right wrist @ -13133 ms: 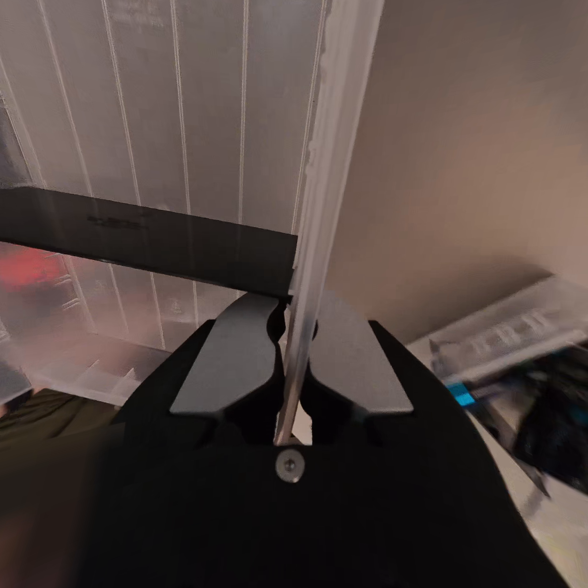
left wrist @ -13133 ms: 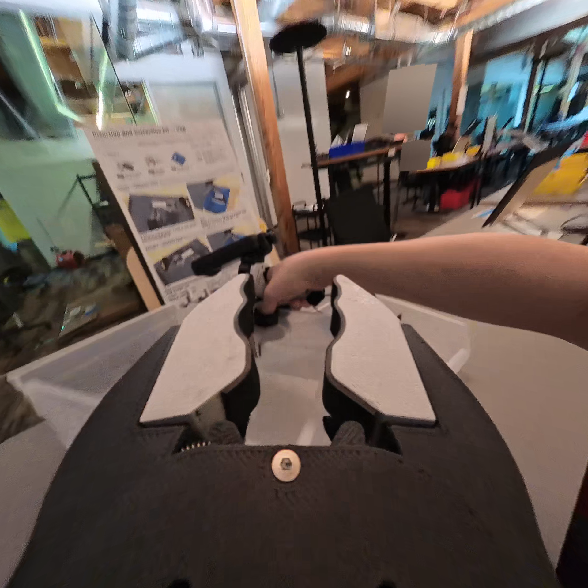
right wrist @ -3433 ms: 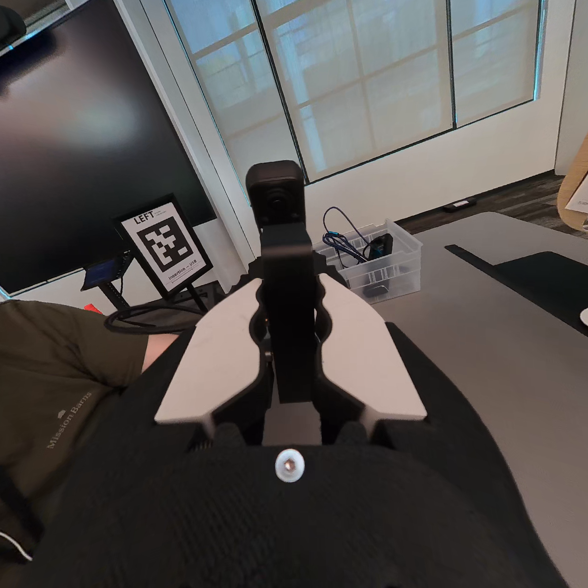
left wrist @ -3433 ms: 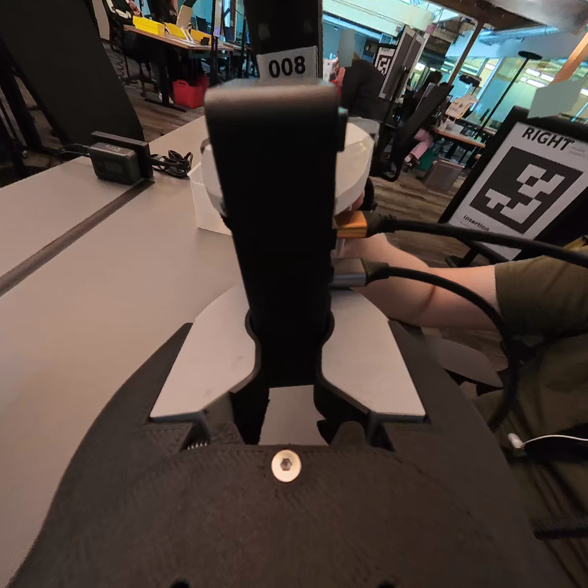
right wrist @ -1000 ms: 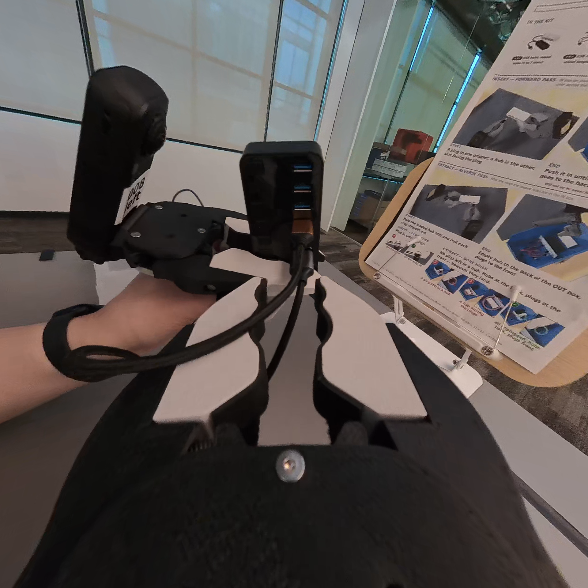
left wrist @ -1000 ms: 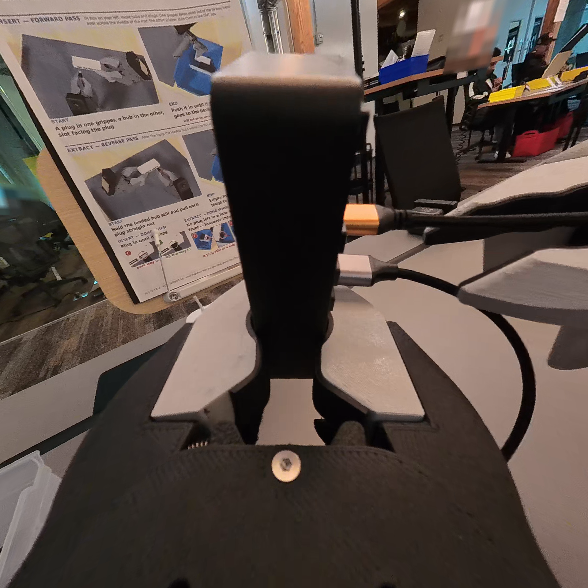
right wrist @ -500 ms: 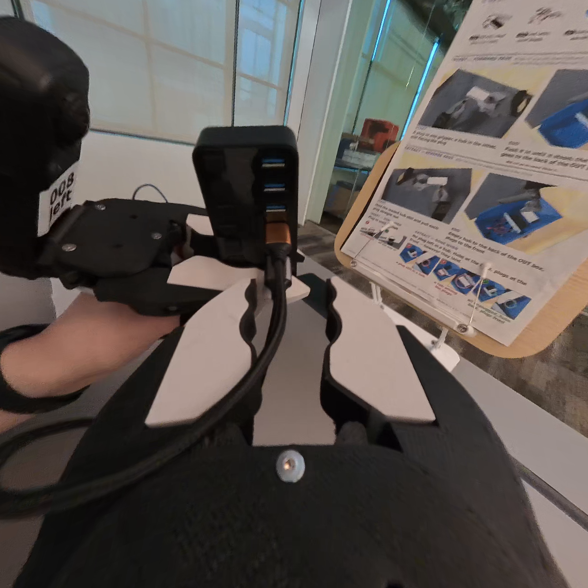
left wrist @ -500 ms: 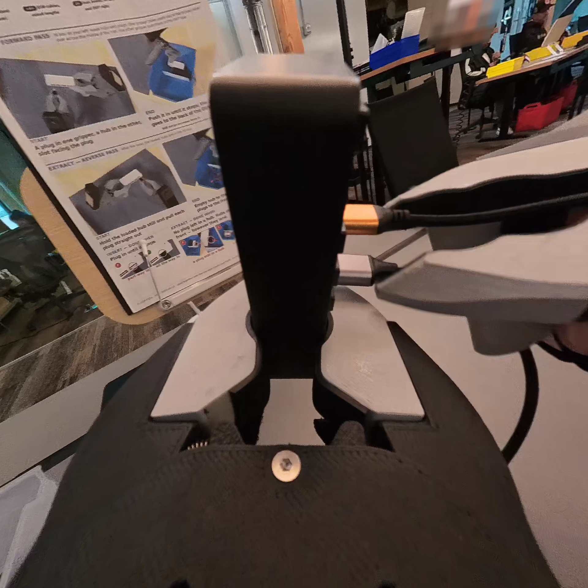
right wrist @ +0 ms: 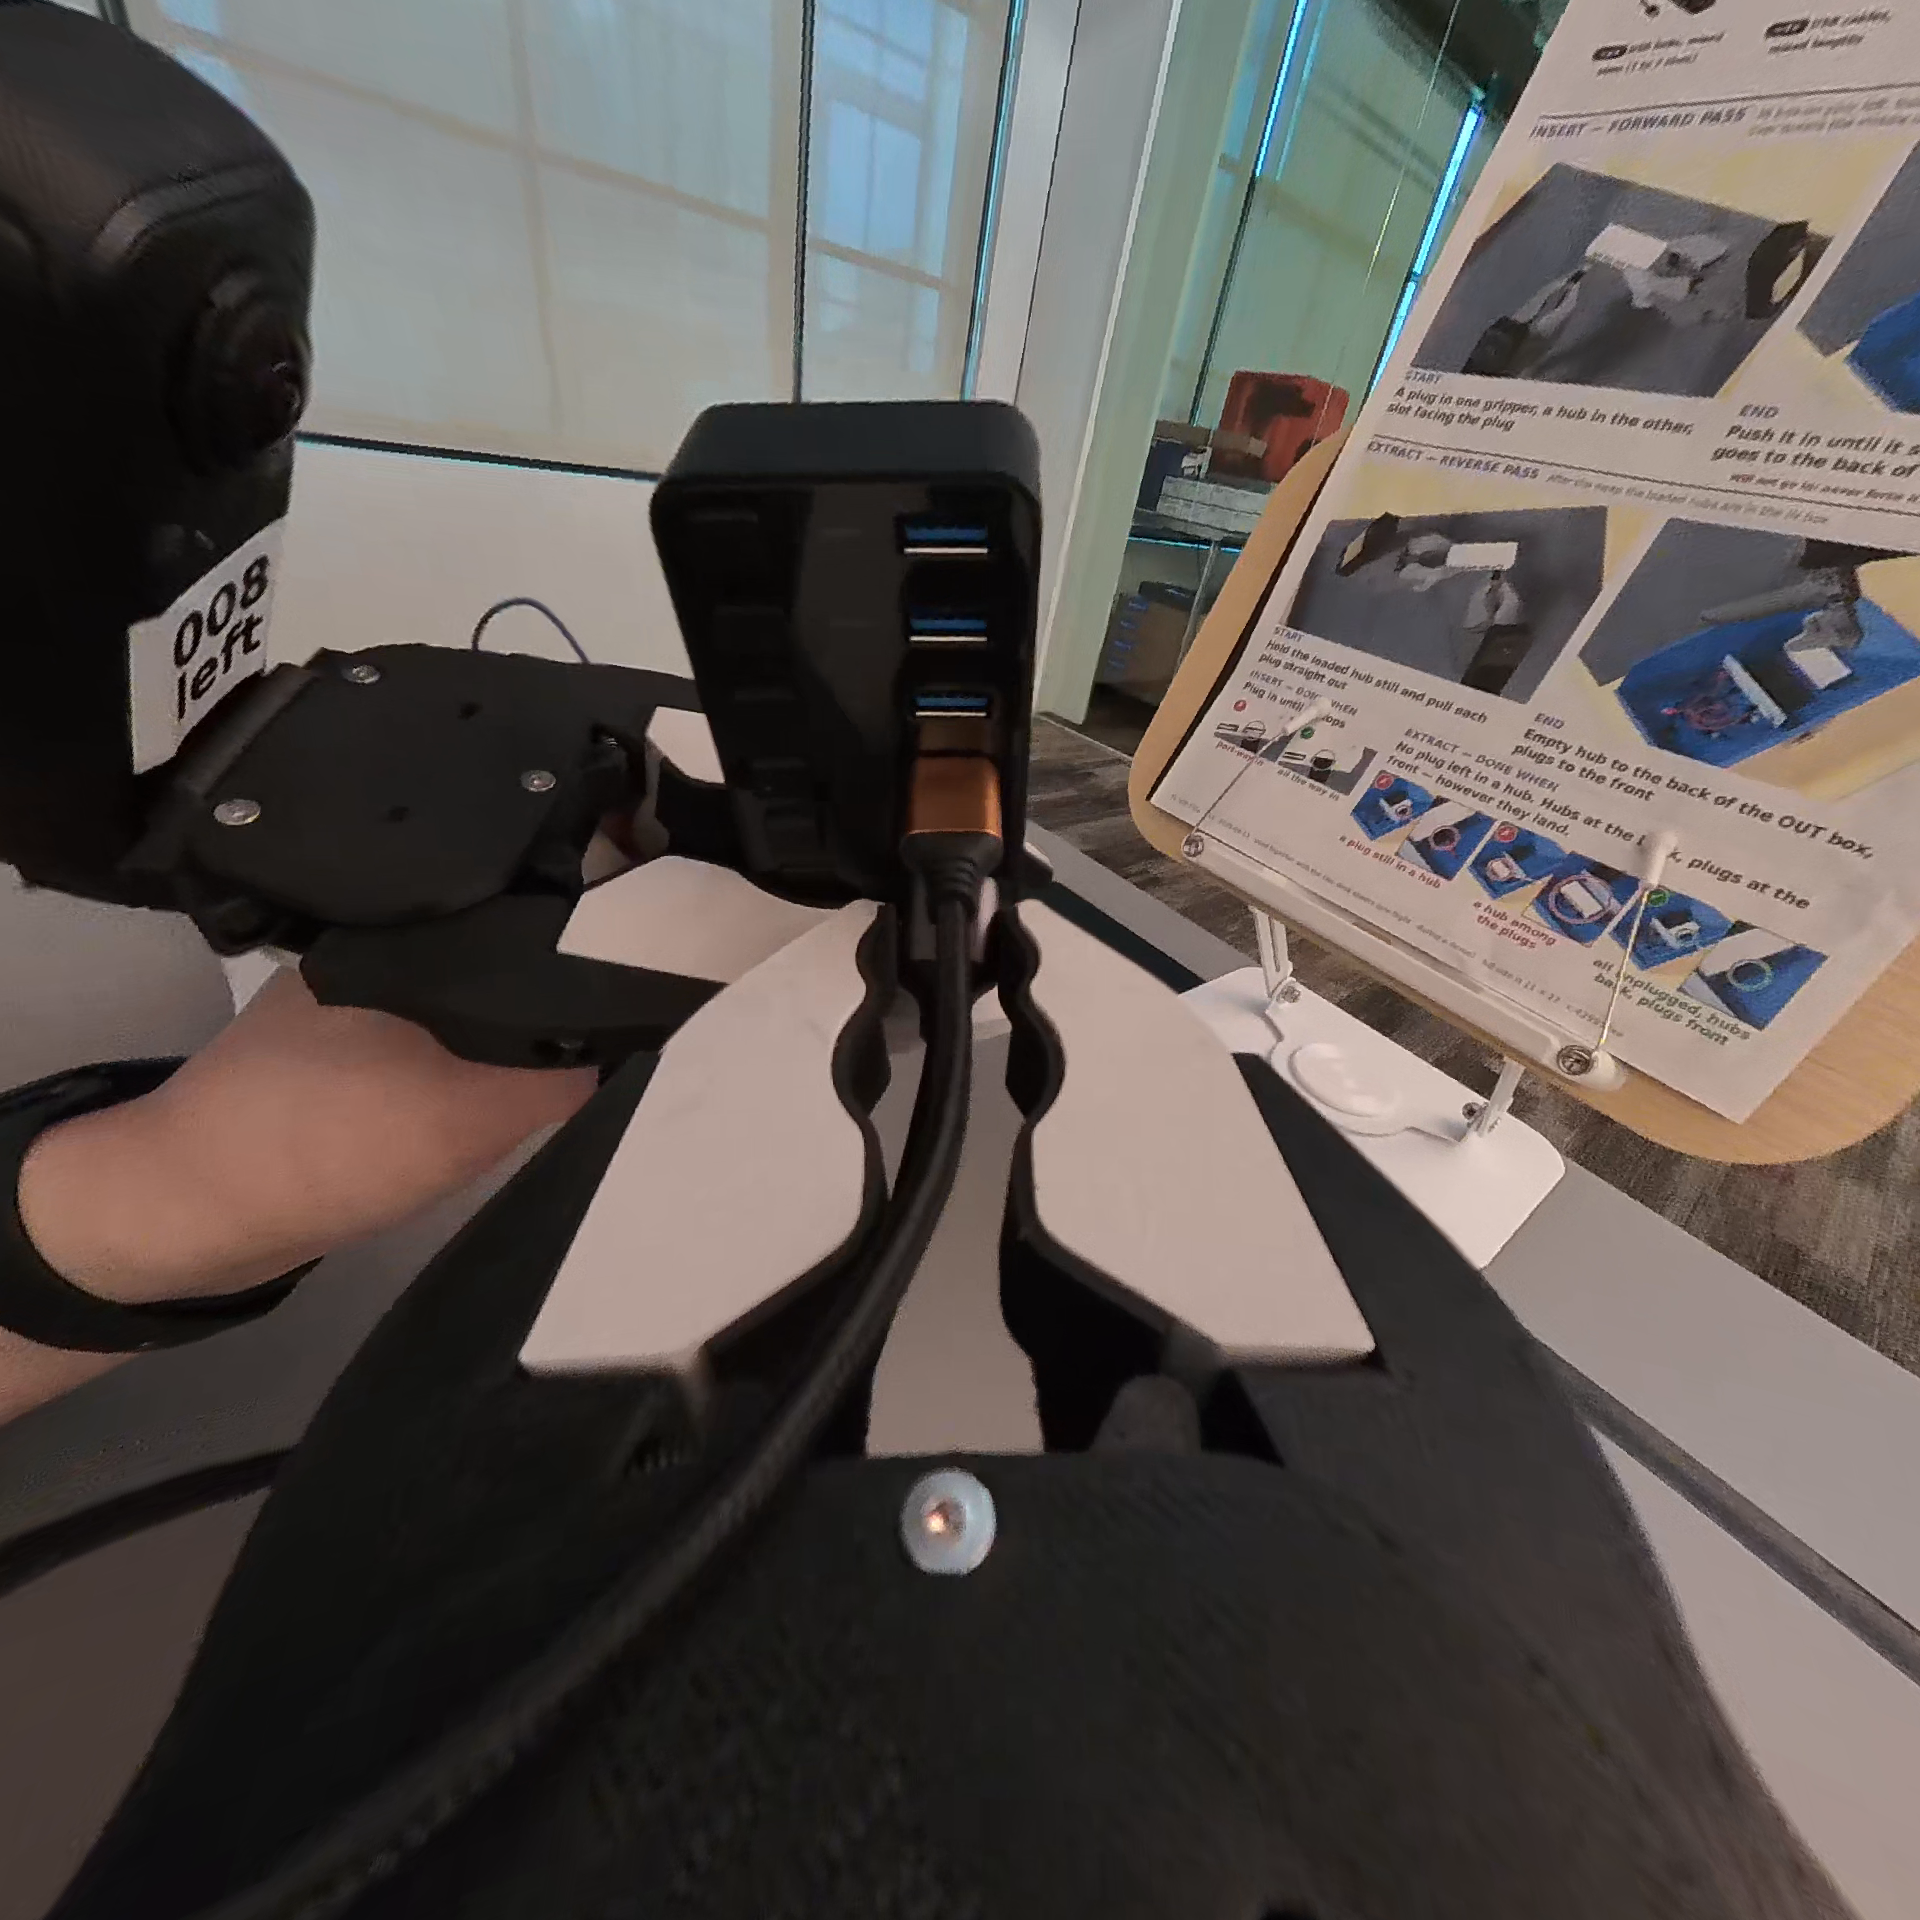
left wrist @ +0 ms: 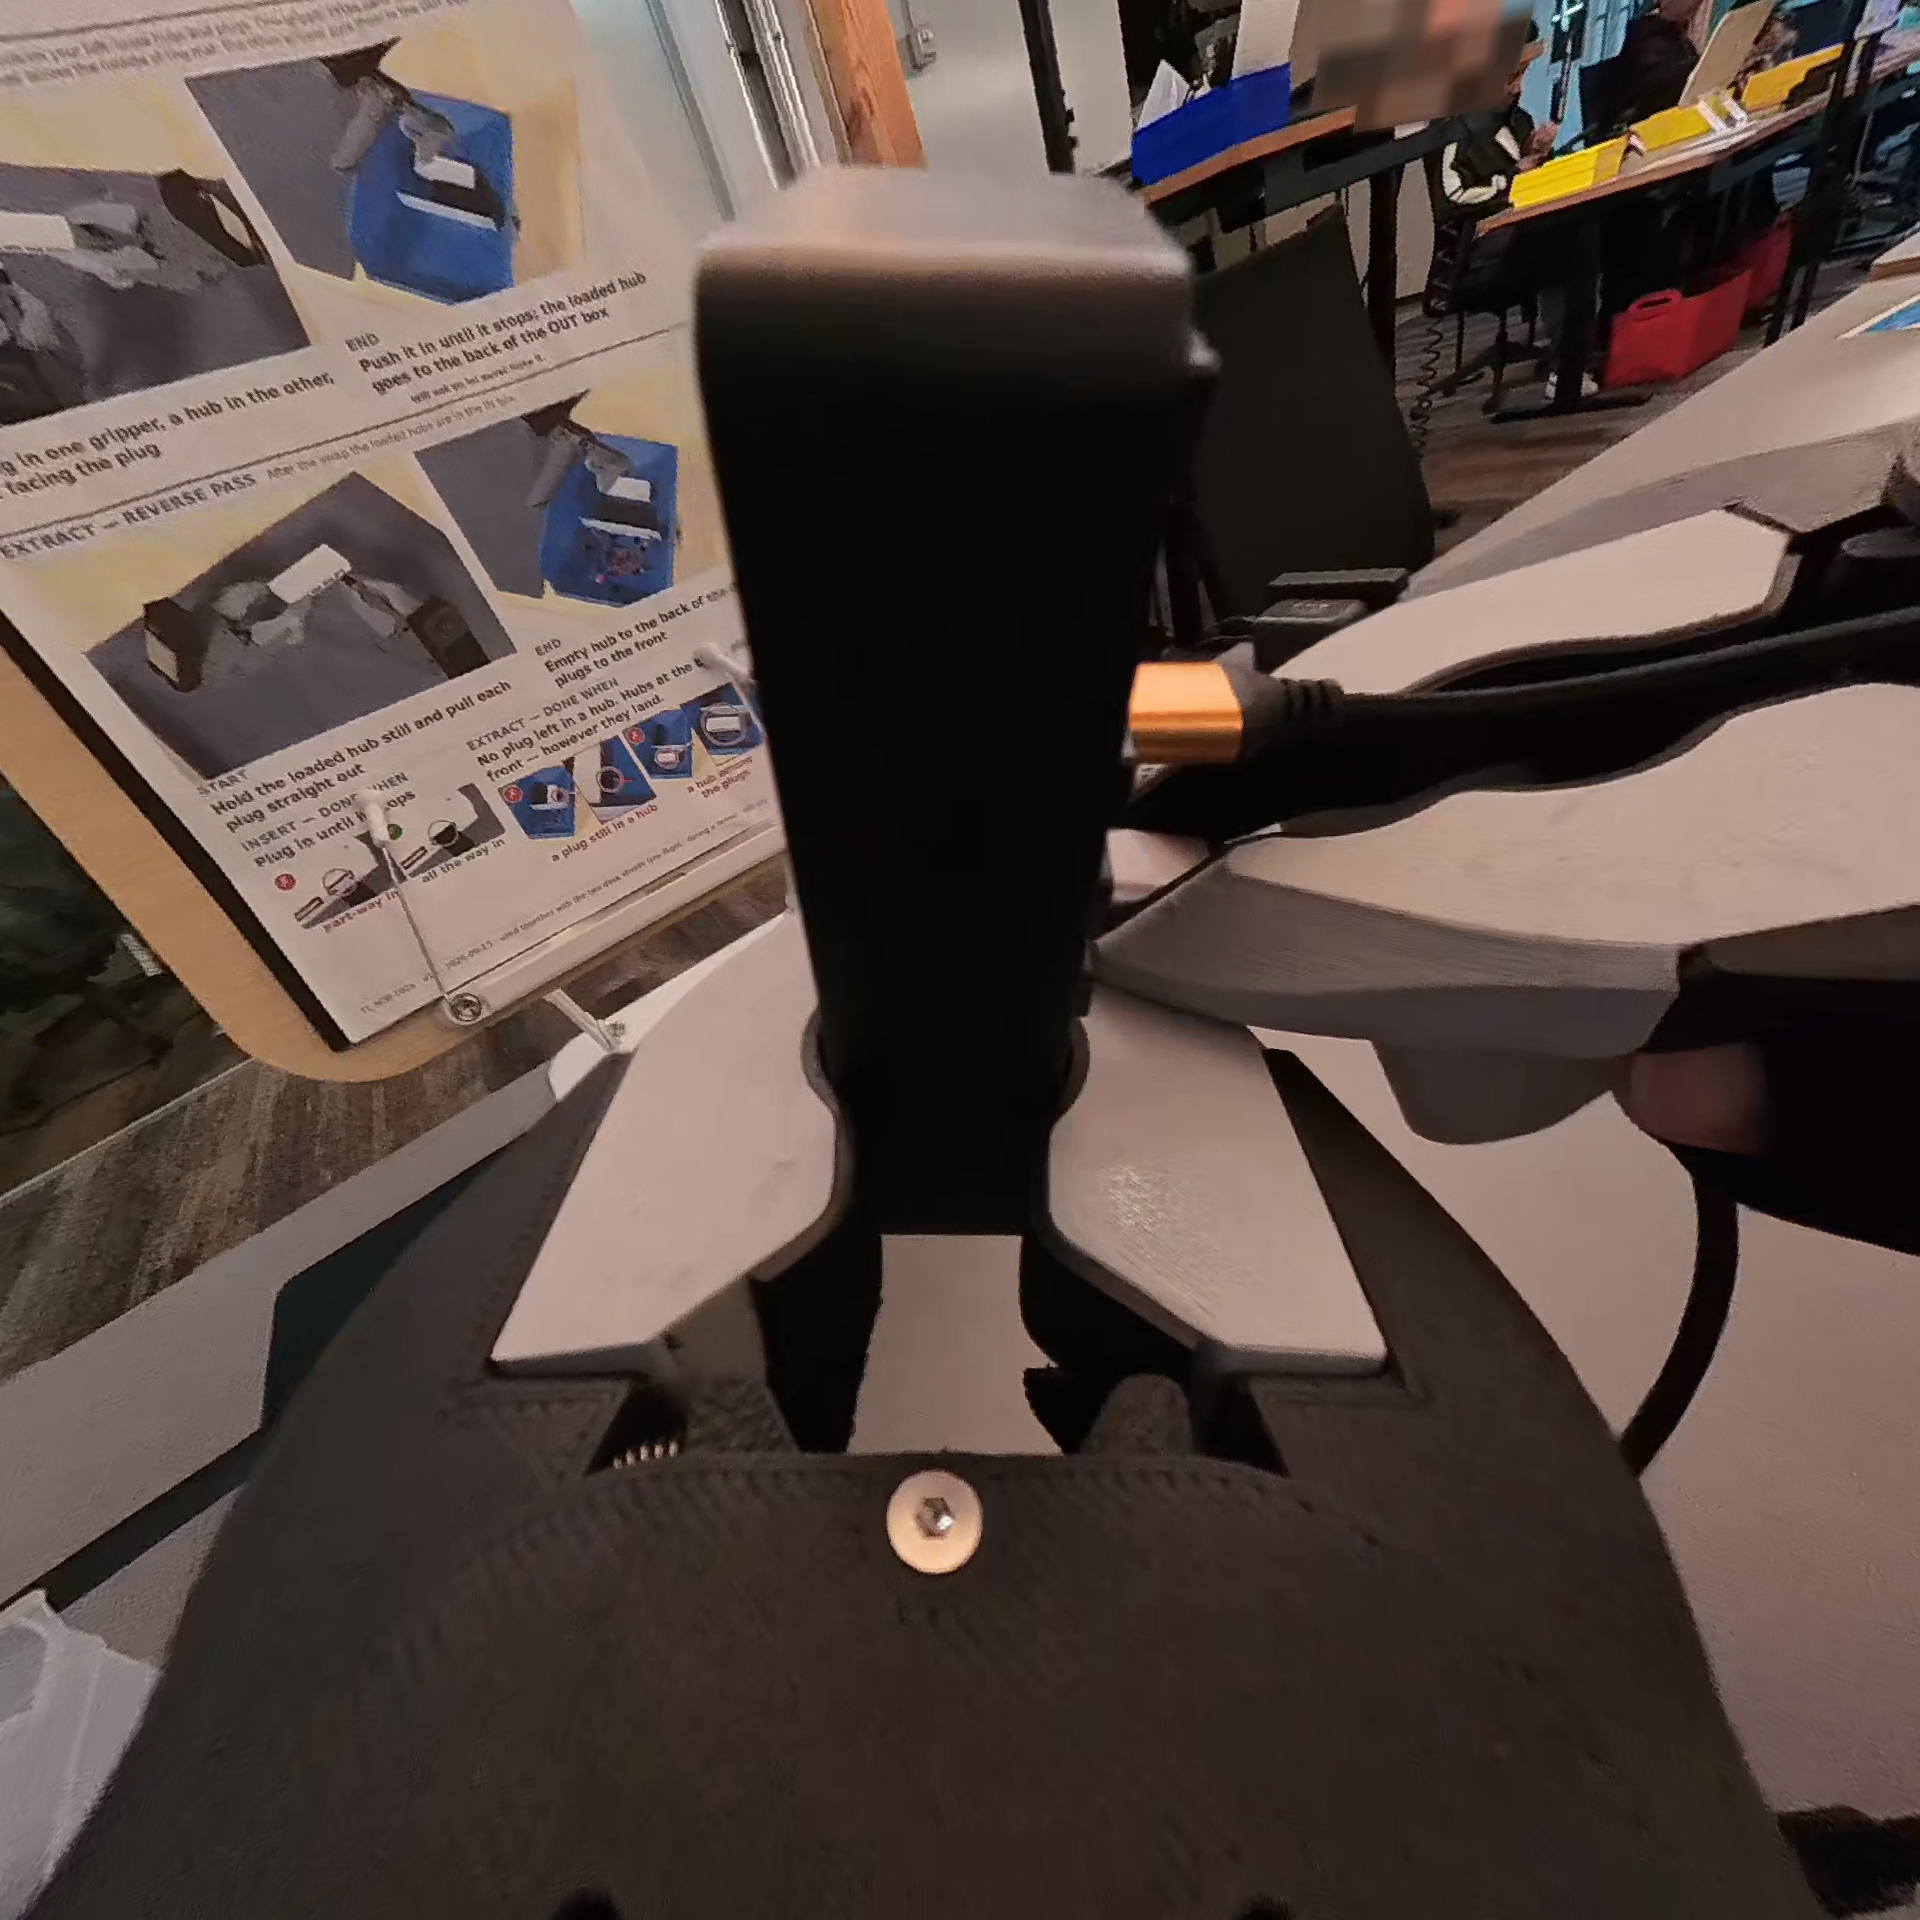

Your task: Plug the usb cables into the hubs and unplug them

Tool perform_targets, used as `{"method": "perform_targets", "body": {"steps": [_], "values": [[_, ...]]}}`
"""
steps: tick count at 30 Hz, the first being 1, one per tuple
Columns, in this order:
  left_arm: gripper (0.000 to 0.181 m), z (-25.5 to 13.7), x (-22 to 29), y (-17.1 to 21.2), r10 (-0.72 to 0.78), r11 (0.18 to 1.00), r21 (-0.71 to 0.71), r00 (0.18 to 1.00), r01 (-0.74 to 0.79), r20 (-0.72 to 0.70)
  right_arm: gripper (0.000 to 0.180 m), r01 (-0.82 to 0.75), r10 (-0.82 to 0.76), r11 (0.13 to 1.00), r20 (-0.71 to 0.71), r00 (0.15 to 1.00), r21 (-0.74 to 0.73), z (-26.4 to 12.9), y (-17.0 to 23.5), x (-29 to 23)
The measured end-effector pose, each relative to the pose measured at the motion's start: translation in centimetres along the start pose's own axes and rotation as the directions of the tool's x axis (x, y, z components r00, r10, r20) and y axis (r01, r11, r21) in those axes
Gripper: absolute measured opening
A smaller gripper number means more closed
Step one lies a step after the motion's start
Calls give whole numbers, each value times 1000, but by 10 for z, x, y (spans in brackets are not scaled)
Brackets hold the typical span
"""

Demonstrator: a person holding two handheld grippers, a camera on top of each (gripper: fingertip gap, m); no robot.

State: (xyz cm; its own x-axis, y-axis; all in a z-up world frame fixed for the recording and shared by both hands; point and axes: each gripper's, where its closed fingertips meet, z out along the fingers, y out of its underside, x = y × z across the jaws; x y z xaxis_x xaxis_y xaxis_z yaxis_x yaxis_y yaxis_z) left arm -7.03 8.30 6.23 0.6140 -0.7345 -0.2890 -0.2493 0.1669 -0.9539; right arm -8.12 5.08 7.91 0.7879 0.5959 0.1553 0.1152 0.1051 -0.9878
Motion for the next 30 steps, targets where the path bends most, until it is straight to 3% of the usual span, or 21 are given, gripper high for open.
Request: {"method": "perform_targets", "body": {"steps": [6, 11, 15, 17, 19, 20, 23, 27, 30], "values": [[29, -1, -5, -3, -43, 999, 6, 997, 44, -69, 19, 39, -38, 999, -59, 998, 13, 6, -5, -1], [29, -3, -11, -3, 55, 998, -12, 998, -55, -17, 19, 50, -50, 999, -100, 994, -3, 8, -5, -2], [29, -4, -19, -4, 46, 999, -4, 999, -46, -15, 19, 63, -63, 998, -77, 995, 1, 6, -6, -3], [29, -15, -68, -2, -24, 1000, -5, 990, 25, 136, 18, 80, -79, 997, -41, 996, 22, -3, -9, -8], [28, -31, -85, -18, -249, 964, 95, 968, 250, -21, 18, 145, -146, 989, -74, 987, -12, -11, -7, -6], [28, -38, -89, -26, -288, 948, 119, 955, 295, -73, 19, 159, -161, 987, -82, 983, -38, -14, -6, -3], [28, -51, -96, -33, -196, 973, 116, 980, 198, -27, 18, 127, -140, 985, -105, 985, -118, -21, -5, 20], [29, -56, -74, -49, -185, 969, 143, 975, 202, -126, 18, 34, -51, 992, -140, 989, -120, -68, -30, 58], [29, -52, -55, -54, -162, 974, 125, 965, 189, -204, 18, 111, -136, 988, -251, 958, -112, -135, -60, 96]]}}
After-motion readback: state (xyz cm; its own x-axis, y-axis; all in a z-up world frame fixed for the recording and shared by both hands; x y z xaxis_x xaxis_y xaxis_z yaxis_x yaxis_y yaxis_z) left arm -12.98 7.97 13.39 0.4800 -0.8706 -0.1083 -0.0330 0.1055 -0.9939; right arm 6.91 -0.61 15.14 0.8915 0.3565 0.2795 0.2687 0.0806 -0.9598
